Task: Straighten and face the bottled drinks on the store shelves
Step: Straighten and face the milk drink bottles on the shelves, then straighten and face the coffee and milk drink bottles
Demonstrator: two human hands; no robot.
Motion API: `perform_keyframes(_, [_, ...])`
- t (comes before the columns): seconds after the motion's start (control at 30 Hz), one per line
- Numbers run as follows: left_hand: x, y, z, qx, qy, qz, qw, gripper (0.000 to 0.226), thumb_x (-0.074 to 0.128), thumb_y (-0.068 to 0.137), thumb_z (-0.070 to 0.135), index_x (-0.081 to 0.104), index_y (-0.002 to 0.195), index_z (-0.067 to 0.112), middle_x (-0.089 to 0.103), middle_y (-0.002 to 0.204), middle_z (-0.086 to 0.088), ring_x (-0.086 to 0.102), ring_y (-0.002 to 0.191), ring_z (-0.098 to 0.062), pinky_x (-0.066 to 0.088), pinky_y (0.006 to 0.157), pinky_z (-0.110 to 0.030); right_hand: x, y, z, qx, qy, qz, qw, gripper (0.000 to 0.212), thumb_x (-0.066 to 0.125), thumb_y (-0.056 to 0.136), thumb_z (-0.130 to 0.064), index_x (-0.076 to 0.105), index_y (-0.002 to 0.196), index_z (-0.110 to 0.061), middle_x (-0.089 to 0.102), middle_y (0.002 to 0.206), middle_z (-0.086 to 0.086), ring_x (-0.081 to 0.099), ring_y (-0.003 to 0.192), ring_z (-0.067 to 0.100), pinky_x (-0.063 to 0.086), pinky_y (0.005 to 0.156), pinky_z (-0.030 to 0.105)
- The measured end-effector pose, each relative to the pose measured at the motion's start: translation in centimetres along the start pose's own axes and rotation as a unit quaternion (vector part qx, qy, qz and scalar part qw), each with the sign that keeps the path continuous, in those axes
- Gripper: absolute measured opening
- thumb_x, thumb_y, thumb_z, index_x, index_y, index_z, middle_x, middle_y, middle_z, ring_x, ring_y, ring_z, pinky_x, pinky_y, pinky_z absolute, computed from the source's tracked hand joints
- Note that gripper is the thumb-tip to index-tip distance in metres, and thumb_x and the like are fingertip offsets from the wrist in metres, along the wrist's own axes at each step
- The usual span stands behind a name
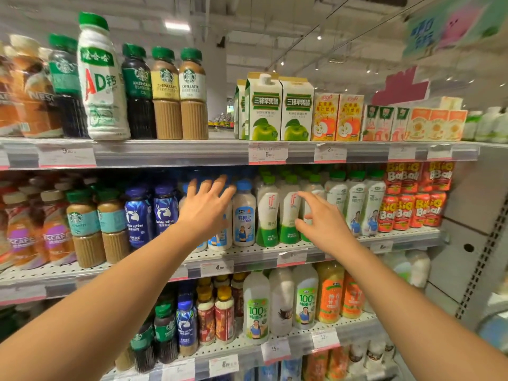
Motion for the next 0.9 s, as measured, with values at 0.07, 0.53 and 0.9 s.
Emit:
perform_keyframes(0.07, [-0.9, -1.1, 0.5, 0.007, 0.000, 0.016, 1.000, 0.083, 0.078, 0.076, 0.046, 0.040, 0.147, 0.025, 0.031, 0.160, -0.010, 0.037, 0.140, -0.036, 0.027, 0.114, -0.062, 0.2, -0.7, -0.2, -0.007, -0.007, -0.019, 1.000, 0.058, 0.064, 0.092, -0.034, 0.042, 0.146, -0.033, 0.057, 0.137, 0.001, 0.064, 0.112, 0.022, 0.053, 0.096, 0.047])
perform_keyframes(0.53, [-7.2, -13.1, 2.1, -0.020, -0.188, -0.315, 0.930, 0.046, 0.062, 0.094, 0.053, 0.055, 0.135, 0.032, 0.070, 0.122, 0.010, 0.065, 0.105, -0.014, 0.052, 0.095, -0.037, 4.1, -8.3, -5.5, -0.068, 0.063, -0.472, 0.877, 0.051, 0.068, 0.096, -0.038, 0.050, 0.143, -0.026, 0.064, 0.116, -0.001, 0.074, 0.097, 0.018, 0.062, 0.087, 0.041])
perform_keyframes(0.9, [-6.3, -28.1, 4.1, -0.110, -0.283, -0.354, 0.885, 0.046, 0.062, 0.095, 0.051, 0.054, 0.137, 0.033, 0.069, 0.118, 0.016, 0.065, 0.104, -0.007, 0.053, 0.094, -0.034, 9.3, -18.7, -8.7, -0.095, 0.239, -0.479, 0.840, 0.039, 0.071, 0.095, -0.033, 0.058, 0.132, -0.027, 0.069, 0.107, -0.005, 0.074, 0.095, 0.019, 0.059, 0.087, 0.042])
Point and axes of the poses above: each hand's wrist, its own y-axis towards the middle knuckle, its own x-axis out of the palm, z = x × y, the point moved 6 cm from there along y, towards the middle knuckle
